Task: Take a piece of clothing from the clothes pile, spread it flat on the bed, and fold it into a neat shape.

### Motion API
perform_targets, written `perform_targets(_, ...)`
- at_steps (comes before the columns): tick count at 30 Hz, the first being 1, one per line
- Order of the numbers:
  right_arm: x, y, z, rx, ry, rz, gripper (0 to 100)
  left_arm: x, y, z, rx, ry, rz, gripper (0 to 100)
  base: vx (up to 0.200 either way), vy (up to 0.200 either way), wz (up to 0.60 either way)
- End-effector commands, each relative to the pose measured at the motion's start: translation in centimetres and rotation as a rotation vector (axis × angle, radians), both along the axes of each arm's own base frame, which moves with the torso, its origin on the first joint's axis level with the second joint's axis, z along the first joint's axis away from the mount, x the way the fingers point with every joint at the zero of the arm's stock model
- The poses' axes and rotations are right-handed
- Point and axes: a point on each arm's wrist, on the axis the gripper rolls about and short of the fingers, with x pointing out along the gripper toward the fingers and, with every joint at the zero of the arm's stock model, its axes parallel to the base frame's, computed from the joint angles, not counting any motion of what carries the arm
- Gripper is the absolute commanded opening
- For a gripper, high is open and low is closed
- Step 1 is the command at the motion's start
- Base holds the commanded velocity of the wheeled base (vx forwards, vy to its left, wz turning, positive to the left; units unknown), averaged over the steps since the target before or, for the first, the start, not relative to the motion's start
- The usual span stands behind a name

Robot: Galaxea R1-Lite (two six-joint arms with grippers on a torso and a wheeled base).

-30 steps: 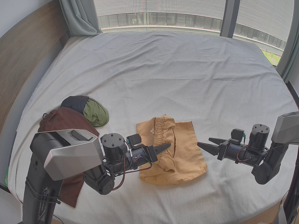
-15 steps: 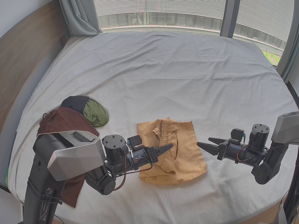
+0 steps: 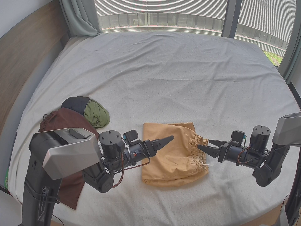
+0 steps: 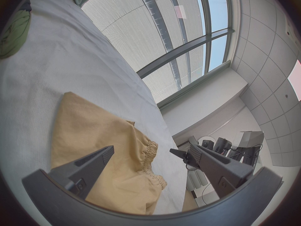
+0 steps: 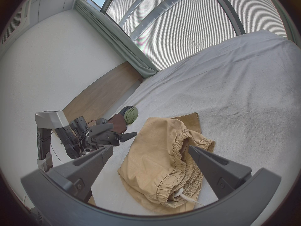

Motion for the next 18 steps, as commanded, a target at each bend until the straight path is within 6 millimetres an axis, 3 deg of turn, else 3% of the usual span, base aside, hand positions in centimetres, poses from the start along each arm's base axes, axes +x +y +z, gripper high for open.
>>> perform_targets(1, -0.1, 0.3, -0.2, 0.0, 0.011, 0.01, 100, 0.3, 1.0, 1.6, -0.016, -0.03, 0.024, 100, 0.0, 0.0, 0.0)
perform_targets(6, -0.7, 1.8, -0.4, 0.007, 0.03, 0.057, 100, 0.2, 2.5, 2.9, -0.018, -0.039, 0.051, 100, 0.0, 0.0, 0.0)
perform_targets(14, -1.0, 2.4, -0.7, 0.006, 0.043, 0.078, 100, -0.3, 4.6, 2.5, 0.048, -0.05, 0.087, 100, 0.0, 0.0, 0.0)
perform_targets(18, -1.1, 2.9, -1.8, -0.008, 0.079, 0.089, 100, -1.5, 6.8, 2.9, 0.128, -0.095, 0.083, 100, 0.0, 0.0, 0.0)
